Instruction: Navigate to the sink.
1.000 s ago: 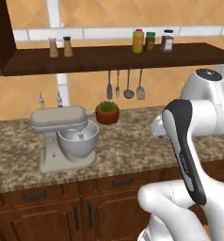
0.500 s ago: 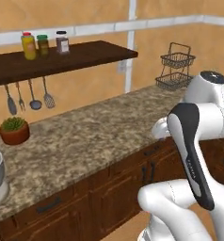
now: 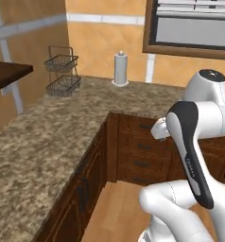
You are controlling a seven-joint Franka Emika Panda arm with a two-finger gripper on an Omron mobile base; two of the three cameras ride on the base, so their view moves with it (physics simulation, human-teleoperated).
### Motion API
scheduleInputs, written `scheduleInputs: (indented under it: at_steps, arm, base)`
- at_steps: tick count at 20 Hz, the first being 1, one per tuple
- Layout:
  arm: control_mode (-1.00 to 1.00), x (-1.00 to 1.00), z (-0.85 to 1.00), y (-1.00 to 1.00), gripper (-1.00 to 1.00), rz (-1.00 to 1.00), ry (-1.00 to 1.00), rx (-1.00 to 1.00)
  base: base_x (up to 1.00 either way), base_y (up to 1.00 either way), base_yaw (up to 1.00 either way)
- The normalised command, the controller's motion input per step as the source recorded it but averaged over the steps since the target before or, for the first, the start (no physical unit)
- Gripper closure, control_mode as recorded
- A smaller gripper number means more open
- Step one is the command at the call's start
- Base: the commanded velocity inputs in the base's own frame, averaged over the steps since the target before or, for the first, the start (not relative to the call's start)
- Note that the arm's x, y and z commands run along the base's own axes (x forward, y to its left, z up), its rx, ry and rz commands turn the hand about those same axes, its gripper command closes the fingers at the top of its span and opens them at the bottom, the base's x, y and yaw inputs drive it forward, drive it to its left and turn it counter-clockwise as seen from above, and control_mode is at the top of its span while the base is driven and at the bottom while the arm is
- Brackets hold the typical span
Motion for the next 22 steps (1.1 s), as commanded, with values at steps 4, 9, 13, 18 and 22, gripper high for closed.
scheduleInputs:
  at_steps: [4, 9, 13, 18, 22]
  arm:
    - [1.0, 0.0, 0.0, 0.0, -1.0, 0.0, 0.0, 0.0]
    - [1.0, 0.0, 0.0, 0.0, -1.0, 0.0, 0.0, 0.0]
    - [1.0, 0.0, 0.0, 0.0, -1.0, 0.0, 0.0, 0.0]
    - [1.0, 0.0, 0.0, 0.0, -1.0, 0.0, 0.0, 0.0]
    - [1.0, 0.0, 0.0, 0.0, -1.0, 0.0, 0.0, 0.0]
  base:
    - [0.0, -0.49, -0.87]
    - [0.04, -0.97, -0.67]
    - [0.26, -1.0, -0.53]
    - [0.88, -0.53, -0.37]
    - [1.0, 0.0, -0.02]
